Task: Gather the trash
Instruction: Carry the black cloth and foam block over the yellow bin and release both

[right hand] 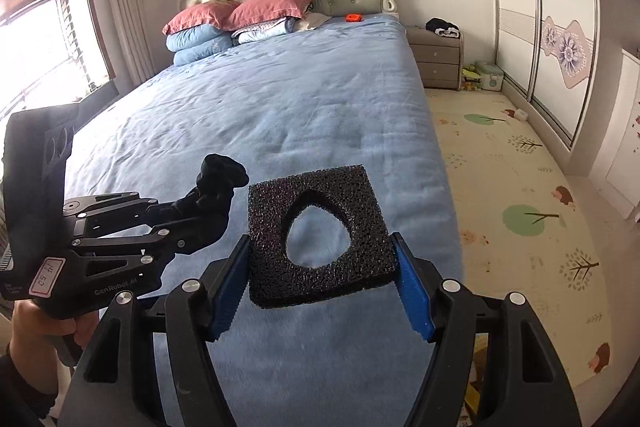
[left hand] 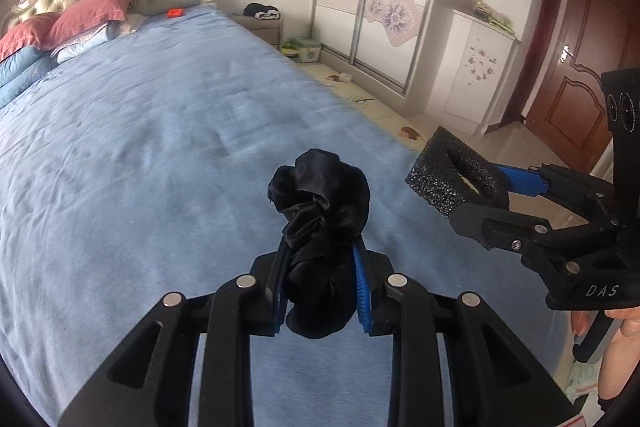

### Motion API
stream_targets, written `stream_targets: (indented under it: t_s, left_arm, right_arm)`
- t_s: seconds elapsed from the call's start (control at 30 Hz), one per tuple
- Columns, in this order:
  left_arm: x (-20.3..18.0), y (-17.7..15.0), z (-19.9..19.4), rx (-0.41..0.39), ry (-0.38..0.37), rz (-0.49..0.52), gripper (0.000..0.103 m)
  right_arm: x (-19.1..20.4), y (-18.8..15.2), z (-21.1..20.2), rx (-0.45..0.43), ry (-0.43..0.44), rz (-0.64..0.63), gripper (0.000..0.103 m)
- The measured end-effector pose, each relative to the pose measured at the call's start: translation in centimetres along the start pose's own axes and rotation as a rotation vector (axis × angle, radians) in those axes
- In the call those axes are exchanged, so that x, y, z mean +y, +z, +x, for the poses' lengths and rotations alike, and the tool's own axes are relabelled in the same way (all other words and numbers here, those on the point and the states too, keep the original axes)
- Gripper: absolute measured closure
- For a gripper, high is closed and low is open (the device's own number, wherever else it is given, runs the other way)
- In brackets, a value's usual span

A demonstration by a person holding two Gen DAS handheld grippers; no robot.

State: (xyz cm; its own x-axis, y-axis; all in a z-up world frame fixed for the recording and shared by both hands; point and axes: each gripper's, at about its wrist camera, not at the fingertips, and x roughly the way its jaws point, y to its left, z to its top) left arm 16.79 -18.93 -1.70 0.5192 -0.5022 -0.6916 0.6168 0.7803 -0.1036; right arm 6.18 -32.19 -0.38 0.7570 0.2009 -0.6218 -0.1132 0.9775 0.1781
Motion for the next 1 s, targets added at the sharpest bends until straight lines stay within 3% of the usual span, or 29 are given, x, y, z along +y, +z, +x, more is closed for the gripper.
stream_targets:
  t_s: [0.37,0.6,1.0]
  left_arm:
    - [-13.0,-0.4,3.5,0.089,-0.210,0.167,0.075]
    - [-21.0,-0.7,6.6,0.161,-0.309,0.289,0.075]
    - [-29.1,-0.4,13.2,0.357,-0.351,0.392,0.075]
  right_arm:
    - [-8.7,-7.2,-8.2,-0.056,-0.125,0.188,0.037]
    - [-15.1,-13.0,-11.4,-0.020,-0.255,0.333,0.036]
    - [-20.8,-18.6,-13.2,0.012,-0.306,0.477,0.036]
